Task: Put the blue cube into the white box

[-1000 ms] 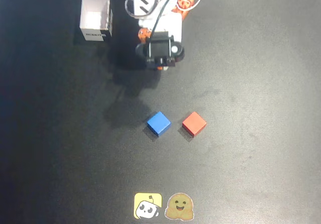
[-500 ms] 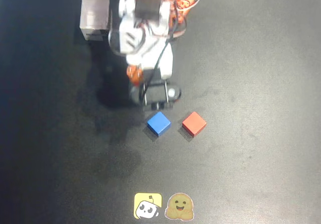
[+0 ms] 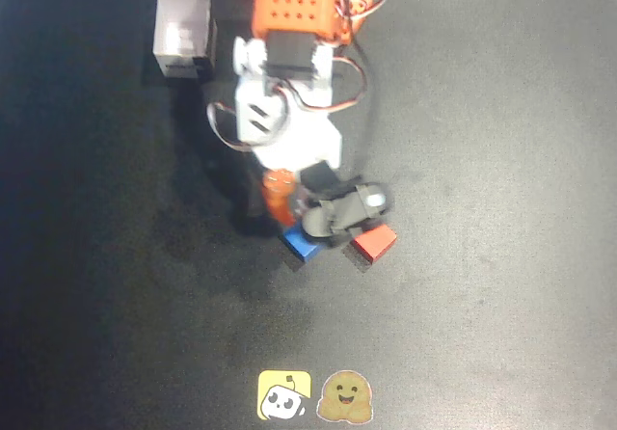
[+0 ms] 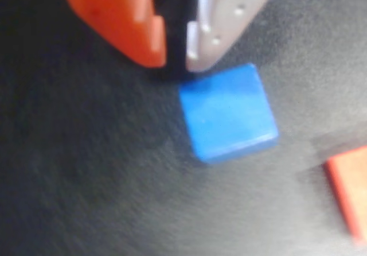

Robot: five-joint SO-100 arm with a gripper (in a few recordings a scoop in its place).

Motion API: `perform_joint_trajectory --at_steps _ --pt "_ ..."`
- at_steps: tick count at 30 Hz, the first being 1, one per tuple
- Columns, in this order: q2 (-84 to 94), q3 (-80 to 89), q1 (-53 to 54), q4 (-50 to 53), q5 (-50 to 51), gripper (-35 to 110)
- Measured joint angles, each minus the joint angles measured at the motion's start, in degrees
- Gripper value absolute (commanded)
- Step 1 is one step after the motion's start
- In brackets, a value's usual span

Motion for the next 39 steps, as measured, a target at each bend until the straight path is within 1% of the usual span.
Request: perform_joint_trajectory --at_steps 9,17,26,39 --pt "-1.4 -0.5 -1.4 -1.9 -10.4 3" --pt "-3.1 -0.3 -1.8 -1.9 -13.1 6" --pt "-3.1 2.3 -1.8 -2.5 -14.9 17" --pt "-3.1 10.0 -3.3 -10.0 -17.5 21"
